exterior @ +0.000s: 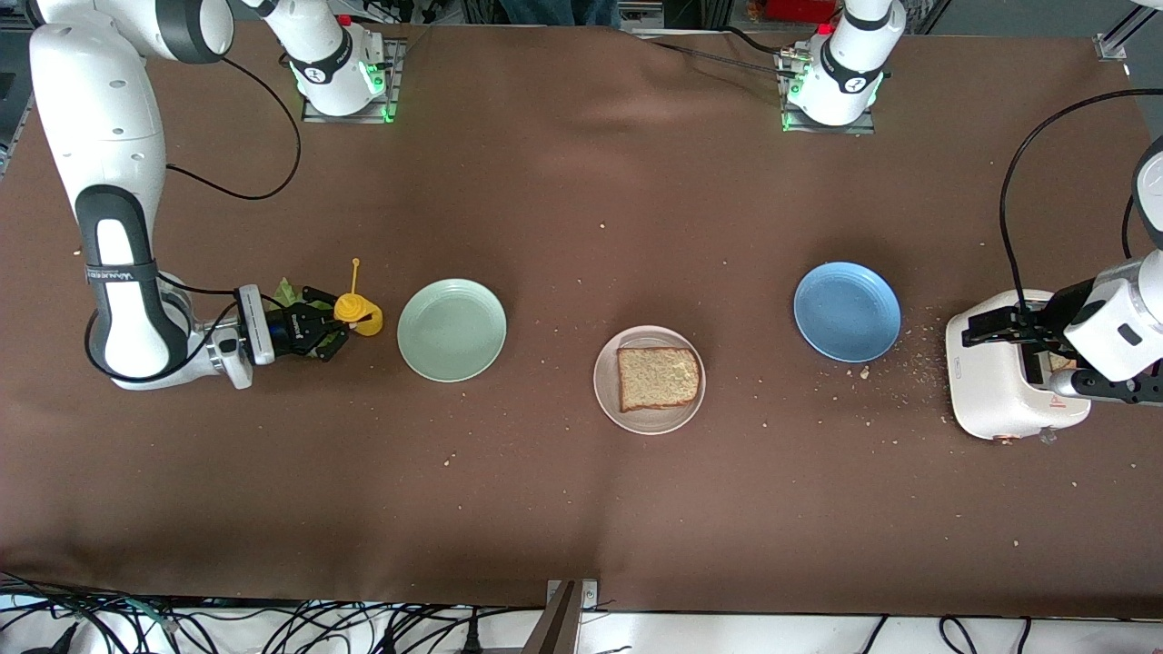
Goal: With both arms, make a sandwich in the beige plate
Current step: 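Carry the mustard back and lay it beside the lettuce with the right gripper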
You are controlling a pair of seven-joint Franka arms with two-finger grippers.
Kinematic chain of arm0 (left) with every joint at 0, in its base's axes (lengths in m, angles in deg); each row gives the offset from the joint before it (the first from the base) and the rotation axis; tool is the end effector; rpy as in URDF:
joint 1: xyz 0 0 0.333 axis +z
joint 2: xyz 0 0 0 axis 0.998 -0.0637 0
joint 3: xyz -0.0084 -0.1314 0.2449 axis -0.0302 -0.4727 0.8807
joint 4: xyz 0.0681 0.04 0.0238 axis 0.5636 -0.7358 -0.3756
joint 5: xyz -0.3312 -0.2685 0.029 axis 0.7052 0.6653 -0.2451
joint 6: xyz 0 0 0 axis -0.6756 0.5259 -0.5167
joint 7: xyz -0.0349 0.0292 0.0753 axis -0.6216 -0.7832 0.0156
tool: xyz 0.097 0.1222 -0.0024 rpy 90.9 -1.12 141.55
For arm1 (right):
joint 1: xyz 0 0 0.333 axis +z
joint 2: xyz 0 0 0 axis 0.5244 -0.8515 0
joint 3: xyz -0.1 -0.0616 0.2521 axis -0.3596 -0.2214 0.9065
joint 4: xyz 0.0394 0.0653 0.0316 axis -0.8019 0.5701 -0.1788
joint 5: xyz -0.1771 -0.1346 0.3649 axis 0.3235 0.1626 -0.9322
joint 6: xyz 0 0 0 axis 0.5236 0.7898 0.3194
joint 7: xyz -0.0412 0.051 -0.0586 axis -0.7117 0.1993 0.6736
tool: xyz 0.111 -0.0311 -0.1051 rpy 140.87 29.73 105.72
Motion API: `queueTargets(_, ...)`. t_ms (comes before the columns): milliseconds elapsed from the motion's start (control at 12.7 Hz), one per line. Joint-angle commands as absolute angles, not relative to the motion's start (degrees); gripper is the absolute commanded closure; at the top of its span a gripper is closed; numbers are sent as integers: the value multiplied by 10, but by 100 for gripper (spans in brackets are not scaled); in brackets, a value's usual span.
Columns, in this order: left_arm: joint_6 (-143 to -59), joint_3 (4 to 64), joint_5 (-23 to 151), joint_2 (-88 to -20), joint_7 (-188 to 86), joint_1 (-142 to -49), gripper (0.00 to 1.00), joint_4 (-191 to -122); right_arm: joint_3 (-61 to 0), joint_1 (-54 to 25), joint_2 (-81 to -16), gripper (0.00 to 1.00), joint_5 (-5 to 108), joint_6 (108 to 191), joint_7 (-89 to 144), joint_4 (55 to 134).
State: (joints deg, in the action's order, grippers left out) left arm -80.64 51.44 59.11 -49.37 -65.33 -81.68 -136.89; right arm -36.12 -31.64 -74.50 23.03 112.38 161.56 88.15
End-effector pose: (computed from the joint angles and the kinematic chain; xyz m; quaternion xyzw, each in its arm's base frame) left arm 0.6771 0.0339 0.3973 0.9978 -0.0281 -0.0416 0.0429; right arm 0.5788 0.0457 0.0709 -0.5009 -0.5997 -0.3130 0.5399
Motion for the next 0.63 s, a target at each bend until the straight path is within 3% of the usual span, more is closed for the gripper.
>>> queueTargets(0, -805, 513, 569, -491, -645, -820, 0, -1370, -351, -329, -773, 100, 197, 1094, 1646, 875)
queueTargets(79, -805, 512, 569, -491, -645, -820, 0, -1370, -352, -329, -773, 91, 197, 1094, 1645, 875)
queueTargets(157, -805, 513, 569, -490, -645, -820, 0, -1370, -352, -329, -775, 75, 197, 1094, 1641, 876)
queueTargets(236, -805, 513, 569, -491, -645, -820, 0, -1370, -352, -334, -775, 50, 197, 1094, 1636, 875)
queueTargets(314, -805, 513, 568, -491, -645, -820, 0, -1369, -353, -335, -774, 13, 202, 1094, 1634, 873)
queueTargets(471, -805, 513, 569, -491, -645, -820, 0, -1369, -364, -336, -765, 2, 229, 1090, 1604, 871)
queueTargets(550, -805, 513, 569, -491, -645, -820, 0, -1369, -368, -337, -759, 1, 243, 1088, 1596, 868)
